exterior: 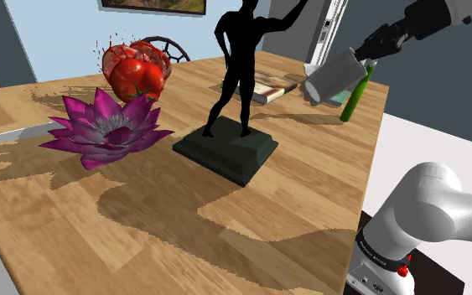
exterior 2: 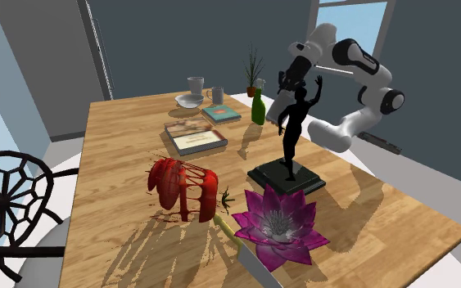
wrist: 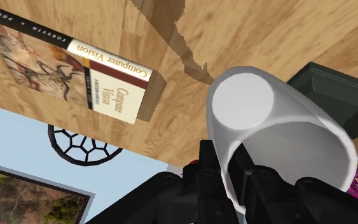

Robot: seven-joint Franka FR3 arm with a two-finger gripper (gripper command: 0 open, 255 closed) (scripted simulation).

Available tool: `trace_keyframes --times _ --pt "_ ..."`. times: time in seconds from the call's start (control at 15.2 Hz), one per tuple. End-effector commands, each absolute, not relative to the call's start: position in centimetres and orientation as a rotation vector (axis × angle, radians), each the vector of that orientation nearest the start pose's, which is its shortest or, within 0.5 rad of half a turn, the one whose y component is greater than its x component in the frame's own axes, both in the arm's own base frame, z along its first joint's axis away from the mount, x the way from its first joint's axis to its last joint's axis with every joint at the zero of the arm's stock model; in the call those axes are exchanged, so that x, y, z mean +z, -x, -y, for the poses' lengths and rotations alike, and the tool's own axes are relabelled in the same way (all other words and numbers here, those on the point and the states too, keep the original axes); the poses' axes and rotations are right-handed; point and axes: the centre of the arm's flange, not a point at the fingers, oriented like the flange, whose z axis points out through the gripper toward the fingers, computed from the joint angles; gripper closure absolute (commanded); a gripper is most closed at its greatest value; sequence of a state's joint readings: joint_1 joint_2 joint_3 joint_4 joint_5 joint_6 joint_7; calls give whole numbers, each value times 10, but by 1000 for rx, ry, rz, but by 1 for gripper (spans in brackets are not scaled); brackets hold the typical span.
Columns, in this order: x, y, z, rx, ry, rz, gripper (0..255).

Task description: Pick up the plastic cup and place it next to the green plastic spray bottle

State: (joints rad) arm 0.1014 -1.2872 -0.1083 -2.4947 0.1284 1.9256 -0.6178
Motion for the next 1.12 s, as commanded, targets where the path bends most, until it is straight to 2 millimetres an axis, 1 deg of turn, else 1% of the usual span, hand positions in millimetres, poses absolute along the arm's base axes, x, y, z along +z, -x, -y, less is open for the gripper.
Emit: trace_keyframes --times 0.0,1.06 --pt "681 -187 15 -1143 2744 925 255" --pt "596 -187 15 -1143 2744 925 255"
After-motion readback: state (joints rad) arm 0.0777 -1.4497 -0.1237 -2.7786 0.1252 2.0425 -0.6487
